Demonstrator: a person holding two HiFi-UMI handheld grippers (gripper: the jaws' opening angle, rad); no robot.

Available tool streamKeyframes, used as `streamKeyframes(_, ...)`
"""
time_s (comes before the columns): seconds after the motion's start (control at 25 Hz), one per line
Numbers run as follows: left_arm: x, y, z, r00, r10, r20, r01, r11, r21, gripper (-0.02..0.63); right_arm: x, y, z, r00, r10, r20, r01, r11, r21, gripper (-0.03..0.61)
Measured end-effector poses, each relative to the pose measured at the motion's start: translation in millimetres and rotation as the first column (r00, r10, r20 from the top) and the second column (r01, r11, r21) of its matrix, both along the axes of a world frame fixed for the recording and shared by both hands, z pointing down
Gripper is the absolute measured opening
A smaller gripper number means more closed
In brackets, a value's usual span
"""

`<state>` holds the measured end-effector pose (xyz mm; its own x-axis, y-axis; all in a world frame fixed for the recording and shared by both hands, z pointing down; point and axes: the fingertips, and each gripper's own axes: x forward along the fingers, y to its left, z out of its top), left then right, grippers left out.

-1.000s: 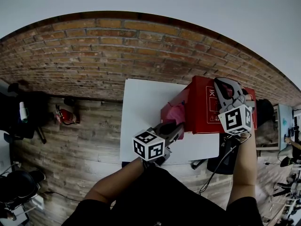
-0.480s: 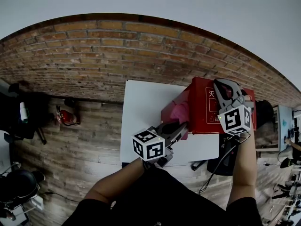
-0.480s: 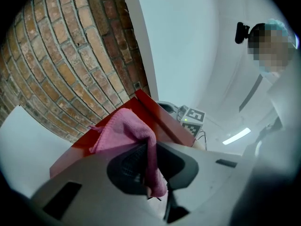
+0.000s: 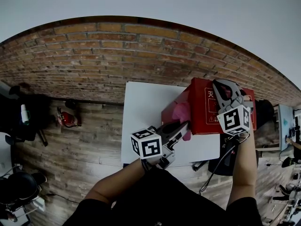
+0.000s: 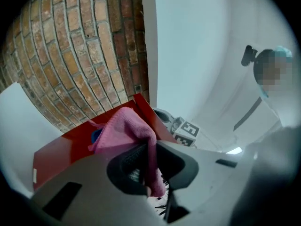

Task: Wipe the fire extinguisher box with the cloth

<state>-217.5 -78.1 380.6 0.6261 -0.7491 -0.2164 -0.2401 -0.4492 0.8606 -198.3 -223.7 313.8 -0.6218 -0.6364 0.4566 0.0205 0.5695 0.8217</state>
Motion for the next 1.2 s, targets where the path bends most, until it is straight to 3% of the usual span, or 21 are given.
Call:
streamKeyframes(0.32, -5, -3, -12, 0.986, 0.009, -0.165, -0.013, 1.0, -0.02, 0.071, 0, -1, 0, 1.0, 0.001, 0.0, -0.001, 1.0, 0.001, 0.02)
streamKeyframes(0.52, -8, -5, -10, 0.979, -0.004, -0.204, -0.008, 0.998, -0.058, 0.071, 0, -1, 0, 1.0, 0.001, 0.0, -0.001, 1.0, 0.0, 0.02)
streamKeyframes(0.88, -13, -4, -9, 0.925, -0.028, -0.379, -0.023, 0.992, -0.128, 0.071, 1, 0, 1, 1.0, 0.001, 0.0, -0.001, 1.0, -0.001, 0.02)
streamKeyframes(1.2, -33, 1, -18, 0.961, -0.039, -0.272, 0.019, 0.997, -0.077, 0.071, 2, -1, -3, 1.0, 0.012, 0.014, -0.012, 1.0, 0.019, 0.02)
